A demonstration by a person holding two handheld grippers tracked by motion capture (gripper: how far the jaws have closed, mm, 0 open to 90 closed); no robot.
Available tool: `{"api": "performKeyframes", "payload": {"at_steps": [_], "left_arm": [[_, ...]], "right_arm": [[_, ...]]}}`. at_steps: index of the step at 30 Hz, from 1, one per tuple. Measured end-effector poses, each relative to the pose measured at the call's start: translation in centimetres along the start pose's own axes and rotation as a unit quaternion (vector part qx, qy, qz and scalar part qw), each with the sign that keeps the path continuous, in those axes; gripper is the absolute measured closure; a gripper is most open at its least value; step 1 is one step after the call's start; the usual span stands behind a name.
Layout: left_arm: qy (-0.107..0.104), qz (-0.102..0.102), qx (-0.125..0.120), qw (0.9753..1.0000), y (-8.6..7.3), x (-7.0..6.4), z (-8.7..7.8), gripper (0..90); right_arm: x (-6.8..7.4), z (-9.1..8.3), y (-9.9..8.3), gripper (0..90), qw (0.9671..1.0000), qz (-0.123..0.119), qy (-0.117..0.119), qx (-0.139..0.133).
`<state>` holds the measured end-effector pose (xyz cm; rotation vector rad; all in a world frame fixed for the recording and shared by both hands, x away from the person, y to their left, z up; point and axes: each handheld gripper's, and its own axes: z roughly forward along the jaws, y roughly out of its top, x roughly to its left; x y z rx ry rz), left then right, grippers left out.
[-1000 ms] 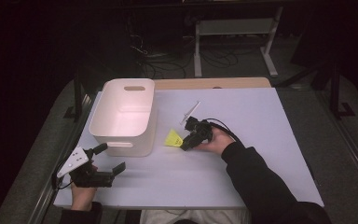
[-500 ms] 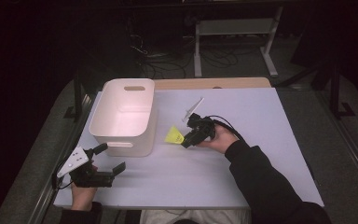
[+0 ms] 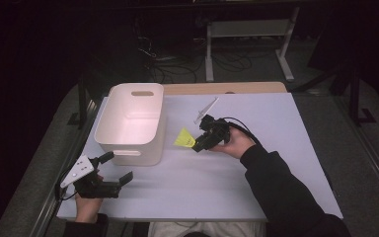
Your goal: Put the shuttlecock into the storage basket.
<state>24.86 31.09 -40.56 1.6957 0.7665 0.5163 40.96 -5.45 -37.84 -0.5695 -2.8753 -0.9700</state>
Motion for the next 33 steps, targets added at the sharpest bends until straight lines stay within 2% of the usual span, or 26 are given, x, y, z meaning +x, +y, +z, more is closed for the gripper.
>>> {"api": "performKeyframes", "payload": {"at_steps": [15, 33], "left_arm": [[0.000, 0.000, 0.000, 1.0000, 0.0, 0.0, 0.0, 0.0], [-0.001, 0.000, 0.000, 1.0000, 0.0, 0.0, 0.0, 0.0]], "right_arm": [[0.3, -2.3, 2.3, 63.2, 0.9997, -0.016, -0.013, -0.013], [0.8, -4.1, 3.9, 63.3, 0.9989, -0.031, -0.021, -0.027]]}}
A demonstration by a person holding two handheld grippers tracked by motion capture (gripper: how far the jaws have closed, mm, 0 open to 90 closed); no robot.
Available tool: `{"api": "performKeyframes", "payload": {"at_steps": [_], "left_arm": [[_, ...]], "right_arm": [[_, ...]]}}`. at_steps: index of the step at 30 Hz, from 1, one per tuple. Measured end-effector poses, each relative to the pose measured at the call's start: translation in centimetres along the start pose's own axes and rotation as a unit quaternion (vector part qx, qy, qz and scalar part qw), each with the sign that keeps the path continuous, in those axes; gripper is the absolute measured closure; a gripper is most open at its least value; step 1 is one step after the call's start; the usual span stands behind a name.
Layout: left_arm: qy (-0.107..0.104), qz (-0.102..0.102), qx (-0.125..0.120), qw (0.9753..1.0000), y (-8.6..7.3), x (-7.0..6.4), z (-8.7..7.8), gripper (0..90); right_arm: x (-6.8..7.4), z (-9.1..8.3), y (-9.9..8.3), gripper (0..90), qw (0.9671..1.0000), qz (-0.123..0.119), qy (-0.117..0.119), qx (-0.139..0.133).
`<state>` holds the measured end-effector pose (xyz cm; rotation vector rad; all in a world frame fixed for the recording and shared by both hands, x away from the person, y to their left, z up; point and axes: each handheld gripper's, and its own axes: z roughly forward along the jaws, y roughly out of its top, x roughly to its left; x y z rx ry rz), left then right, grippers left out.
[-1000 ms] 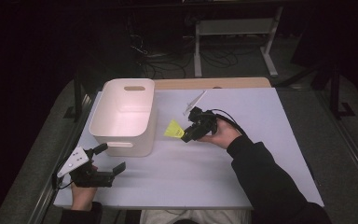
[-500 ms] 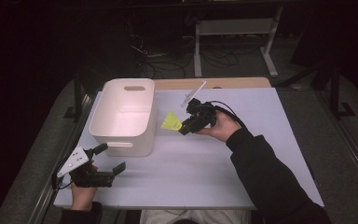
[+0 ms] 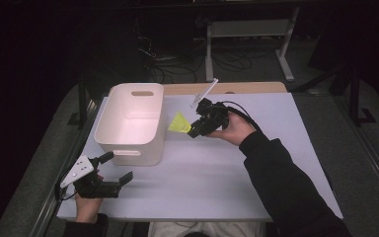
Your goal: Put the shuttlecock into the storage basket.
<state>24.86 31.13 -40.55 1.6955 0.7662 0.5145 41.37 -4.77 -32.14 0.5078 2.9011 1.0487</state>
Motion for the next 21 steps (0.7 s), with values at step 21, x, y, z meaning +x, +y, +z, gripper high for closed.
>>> {"api": "performKeyframes", "payload": {"at_steps": [21], "left_arm": [[-0.001, -0.001, 0.000, 1.0000, 0.0, 0.0, 0.0, 0.0]], "right_arm": [[0.3, -1.7, 2.7, 63.2, 0.9996, -0.016, -0.001, -0.023]]}}
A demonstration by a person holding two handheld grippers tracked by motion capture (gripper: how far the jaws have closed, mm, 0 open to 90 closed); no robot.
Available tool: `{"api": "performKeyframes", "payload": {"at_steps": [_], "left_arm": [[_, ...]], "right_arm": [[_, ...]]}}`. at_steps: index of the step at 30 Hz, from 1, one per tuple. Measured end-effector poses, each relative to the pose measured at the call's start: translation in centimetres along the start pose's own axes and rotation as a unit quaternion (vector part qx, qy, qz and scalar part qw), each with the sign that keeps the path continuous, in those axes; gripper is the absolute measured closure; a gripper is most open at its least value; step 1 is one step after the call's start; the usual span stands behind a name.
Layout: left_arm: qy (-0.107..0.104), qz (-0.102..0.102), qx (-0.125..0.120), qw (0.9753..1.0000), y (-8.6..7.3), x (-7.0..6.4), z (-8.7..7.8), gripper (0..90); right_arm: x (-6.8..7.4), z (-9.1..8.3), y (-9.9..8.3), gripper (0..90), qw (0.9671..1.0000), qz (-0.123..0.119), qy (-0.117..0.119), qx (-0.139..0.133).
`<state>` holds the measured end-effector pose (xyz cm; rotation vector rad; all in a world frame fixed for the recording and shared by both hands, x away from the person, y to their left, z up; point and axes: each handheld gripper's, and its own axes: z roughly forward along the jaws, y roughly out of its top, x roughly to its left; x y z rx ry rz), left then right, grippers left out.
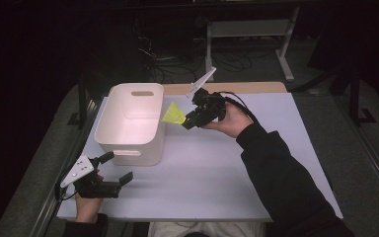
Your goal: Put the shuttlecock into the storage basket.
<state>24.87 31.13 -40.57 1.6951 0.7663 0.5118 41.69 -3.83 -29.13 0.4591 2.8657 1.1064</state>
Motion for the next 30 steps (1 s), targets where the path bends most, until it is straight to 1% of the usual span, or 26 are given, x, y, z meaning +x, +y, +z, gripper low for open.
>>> {"api": "performKeyframes", "payload": {"at_steps": [3, 12, 16, 30], "left_arm": [[0.001, -0.001, -0.001, 1.0000, 0.0, 0.0, 0.0, 0.0], [0.000, -0.001, 0.000, 1.0000, 0.0, 0.0, 0.0, 0.0], [0.000, -0.001, 0.001, 1.0000, 0.0, 0.0, 0.0, 0.0], [0.000, -0.001, 0.000, 1.0000, 0.0, 0.0, 0.0, 0.0]], "right_arm": [[0.1, -0.1, 0.5, 63.3, 1.0000, -0.005, 0.000, 0.001], [0.5, -0.7, 2.1, 63.3, 0.9998, -0.018, -0.002, -0.007], [0.7, -0.5, 2.7, 63.3, 0.9997, -0.026, -0.001, -0.002], [1.2, -0.1, 4.5, 63.3, 0.9993, -0.036, 0.003, -0.009]]}}
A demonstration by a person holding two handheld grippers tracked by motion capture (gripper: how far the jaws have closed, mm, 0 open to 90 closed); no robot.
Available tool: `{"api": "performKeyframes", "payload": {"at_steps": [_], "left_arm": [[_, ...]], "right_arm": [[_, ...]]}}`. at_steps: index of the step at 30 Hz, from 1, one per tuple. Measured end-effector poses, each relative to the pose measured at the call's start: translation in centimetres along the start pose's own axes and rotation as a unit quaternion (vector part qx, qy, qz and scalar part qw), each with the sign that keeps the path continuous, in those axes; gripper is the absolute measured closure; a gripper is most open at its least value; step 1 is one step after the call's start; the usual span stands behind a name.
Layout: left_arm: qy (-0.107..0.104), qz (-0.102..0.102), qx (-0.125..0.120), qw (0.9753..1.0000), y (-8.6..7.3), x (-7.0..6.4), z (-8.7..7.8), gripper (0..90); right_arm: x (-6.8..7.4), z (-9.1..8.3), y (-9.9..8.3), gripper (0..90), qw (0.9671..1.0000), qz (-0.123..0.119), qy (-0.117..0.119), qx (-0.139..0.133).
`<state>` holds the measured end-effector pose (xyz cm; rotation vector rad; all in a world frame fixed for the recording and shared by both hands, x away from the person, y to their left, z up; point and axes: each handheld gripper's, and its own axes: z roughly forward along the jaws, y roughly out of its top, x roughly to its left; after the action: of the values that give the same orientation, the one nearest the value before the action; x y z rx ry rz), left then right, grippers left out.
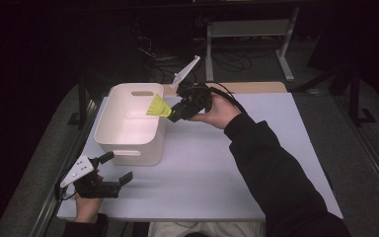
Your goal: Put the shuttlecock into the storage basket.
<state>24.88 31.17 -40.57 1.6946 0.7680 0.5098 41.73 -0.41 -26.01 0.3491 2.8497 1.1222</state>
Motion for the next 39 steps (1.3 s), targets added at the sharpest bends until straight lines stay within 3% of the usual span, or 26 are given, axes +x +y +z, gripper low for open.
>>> {"api": "performKeyframes", "payload": {"at_steps": [21, 39], "left_arm": [[-0.001, -0.002, -0.001, 1.0000, 0.0, 0.0, -0.1, 0.0], [-0.001, -0.003, -0.002, 1.0000, 0.0, 0.0, -0.1, 0.0]], "right_arm": [[0.3, 2.1, 2.7, 63.3, 0.9997, -0.016, 0.015, -0.008], [0.7, 4.5, 3.4, 63.3, 0.9991, -0.021, 0.035, -0.006]]}}
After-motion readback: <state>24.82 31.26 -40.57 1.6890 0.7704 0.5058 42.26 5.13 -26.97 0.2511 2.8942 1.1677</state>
